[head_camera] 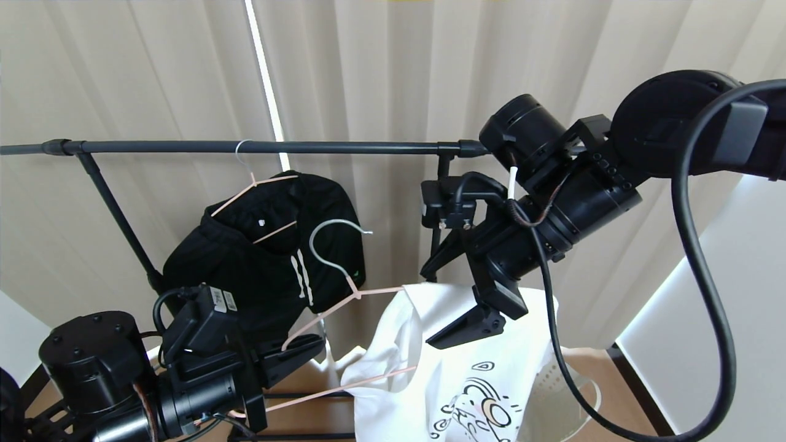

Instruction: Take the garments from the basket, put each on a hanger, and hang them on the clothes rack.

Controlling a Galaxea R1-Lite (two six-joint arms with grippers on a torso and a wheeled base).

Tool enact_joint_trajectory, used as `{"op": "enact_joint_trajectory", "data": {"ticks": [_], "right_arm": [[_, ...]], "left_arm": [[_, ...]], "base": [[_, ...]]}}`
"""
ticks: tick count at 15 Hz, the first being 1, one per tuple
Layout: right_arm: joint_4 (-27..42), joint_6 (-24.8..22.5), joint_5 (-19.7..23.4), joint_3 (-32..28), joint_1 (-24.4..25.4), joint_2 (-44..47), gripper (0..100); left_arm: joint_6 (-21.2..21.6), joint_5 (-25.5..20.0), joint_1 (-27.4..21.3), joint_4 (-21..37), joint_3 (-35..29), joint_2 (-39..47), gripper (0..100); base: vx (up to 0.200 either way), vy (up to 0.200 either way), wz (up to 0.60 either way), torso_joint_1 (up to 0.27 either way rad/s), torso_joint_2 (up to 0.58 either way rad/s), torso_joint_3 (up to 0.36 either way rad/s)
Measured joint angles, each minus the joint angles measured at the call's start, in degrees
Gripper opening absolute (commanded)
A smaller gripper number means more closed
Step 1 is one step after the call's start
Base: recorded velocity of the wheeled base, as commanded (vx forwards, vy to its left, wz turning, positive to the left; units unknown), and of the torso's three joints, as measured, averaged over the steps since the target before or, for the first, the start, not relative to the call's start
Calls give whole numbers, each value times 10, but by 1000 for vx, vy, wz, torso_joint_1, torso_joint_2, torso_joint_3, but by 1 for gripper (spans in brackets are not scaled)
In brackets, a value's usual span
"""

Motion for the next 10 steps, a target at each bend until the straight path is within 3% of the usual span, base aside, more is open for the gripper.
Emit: {"op": "enact_joint_trajectory", "data": {"ticks": [10], "right_arm": [[-1,9,-55,-35,8,27,100]], "left_arm": [[1,0,-2,0,-2,-8,0]], "base": [[0,0,0,0,0,0]]}}
